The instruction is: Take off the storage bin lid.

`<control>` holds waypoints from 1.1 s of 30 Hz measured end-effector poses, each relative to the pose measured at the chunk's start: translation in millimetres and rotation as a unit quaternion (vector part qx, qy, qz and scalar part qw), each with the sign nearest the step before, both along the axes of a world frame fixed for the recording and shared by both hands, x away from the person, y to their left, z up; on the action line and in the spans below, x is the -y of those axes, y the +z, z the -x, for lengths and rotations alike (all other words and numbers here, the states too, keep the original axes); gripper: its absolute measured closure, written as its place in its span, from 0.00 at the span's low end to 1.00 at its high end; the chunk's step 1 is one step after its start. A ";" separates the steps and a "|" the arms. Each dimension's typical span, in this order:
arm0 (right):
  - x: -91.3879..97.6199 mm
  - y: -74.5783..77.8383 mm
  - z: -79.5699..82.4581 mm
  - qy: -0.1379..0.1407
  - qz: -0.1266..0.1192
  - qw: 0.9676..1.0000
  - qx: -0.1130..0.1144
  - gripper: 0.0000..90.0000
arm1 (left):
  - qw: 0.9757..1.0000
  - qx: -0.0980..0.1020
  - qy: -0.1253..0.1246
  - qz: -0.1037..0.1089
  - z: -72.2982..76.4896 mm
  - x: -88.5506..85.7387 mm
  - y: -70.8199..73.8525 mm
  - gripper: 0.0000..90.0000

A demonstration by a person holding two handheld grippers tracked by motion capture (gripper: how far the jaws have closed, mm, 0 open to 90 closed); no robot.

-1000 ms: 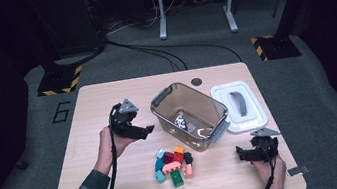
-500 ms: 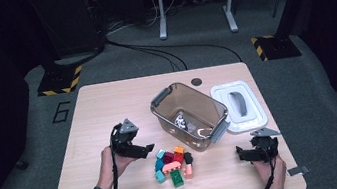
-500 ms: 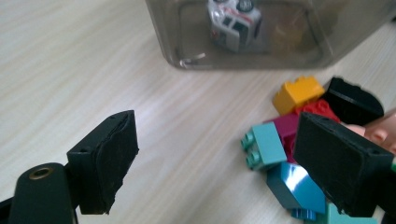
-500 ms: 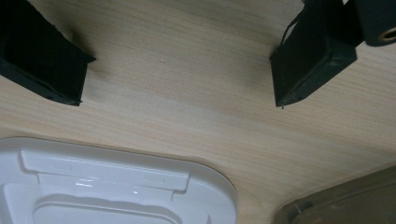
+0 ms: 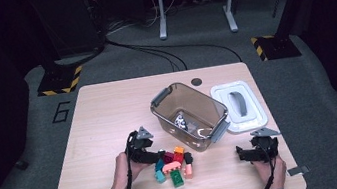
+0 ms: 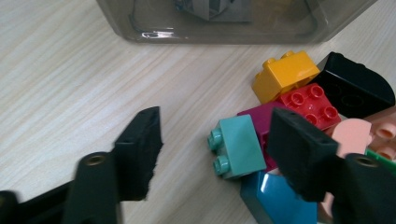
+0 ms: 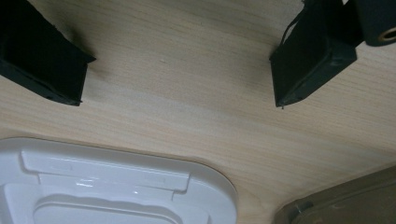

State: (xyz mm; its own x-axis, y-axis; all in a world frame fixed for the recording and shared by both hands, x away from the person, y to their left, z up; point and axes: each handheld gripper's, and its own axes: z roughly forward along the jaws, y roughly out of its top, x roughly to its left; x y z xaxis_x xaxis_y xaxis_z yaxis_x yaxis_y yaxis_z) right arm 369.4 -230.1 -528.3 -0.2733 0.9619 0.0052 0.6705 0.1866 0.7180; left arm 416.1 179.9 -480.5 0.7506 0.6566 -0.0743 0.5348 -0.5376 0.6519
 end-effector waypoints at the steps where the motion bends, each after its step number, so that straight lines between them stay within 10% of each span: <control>1: 0.0 0.0 0.0 0.000 0.000 1.000 0.000 0.03 | 1.000 -0.005 -0.002 -0.001 -0.7 0.6 0.2 0.48; 19: 0.2 0.0 0.0 -0.002 0.000 1.000 0.001 0.03 | 0.999 -0.042 -0.009 -0.013 -5.0 6.7 -5.8 0.73; 33: 0.3 0.0 0.2 -0.003 0.000 1.000 0.001 0.04 | 0.998 -0.049 -0.023 -0.043 -10.4 3.9 -3.4 0.65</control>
State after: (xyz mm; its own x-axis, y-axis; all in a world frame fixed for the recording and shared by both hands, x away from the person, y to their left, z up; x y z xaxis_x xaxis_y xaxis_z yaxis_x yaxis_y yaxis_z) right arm 369.2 -230.4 -528.3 -0.2672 0.9636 0.0051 0.6699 0.1819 0.7199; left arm 426.4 176.0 -483.9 0.7722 0.6285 -0.0934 0.5667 -0.6148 0.5485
